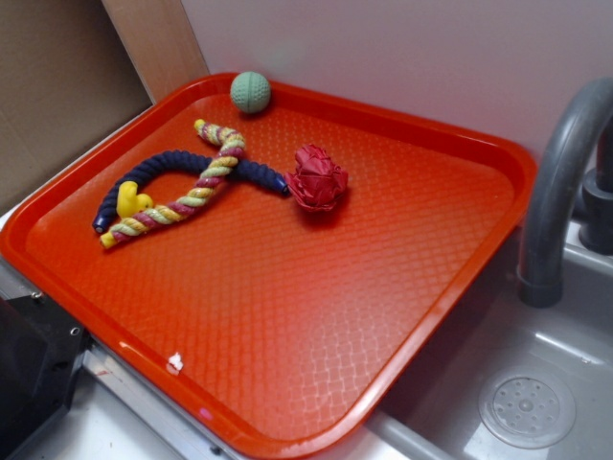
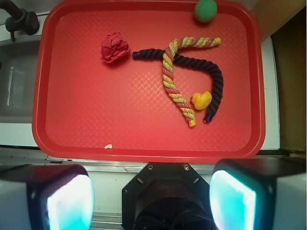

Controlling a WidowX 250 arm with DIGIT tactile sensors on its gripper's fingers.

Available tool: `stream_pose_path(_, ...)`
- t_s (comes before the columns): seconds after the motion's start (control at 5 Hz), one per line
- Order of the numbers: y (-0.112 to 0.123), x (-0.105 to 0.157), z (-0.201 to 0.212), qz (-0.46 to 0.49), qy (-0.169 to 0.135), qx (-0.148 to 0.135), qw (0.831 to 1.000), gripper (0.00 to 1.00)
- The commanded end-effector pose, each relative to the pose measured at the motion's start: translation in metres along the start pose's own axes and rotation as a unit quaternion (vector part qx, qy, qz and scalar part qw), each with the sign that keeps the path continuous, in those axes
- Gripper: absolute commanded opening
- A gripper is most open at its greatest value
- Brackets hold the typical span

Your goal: Grab the green ball.

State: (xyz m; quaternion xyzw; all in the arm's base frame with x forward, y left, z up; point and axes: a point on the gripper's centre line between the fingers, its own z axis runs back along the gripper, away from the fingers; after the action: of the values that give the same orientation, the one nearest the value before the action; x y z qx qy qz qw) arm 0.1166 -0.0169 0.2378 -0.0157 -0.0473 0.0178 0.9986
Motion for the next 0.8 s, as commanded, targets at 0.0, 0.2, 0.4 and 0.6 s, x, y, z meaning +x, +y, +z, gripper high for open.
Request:
stream_pose_path(0.0, 0.0, 0.0, 0.0, 0.0, 0.0, 0.0, 1.0, 1.0)
stream_pose_path(0.2, 0.018, 0.046, -0.045, 0.113, -0.044, 0.046, 0.992, 1.0)
stream_pose_path(0.4, 0.039, 0.095, -0.085, 0.139, -0.088, 0.09, 0.982, 1.0)
stream_pose_path(0.6, 0.067, 0.142, -0.125, 0.151, -0.097, 0.125, 0.976, 1.0)
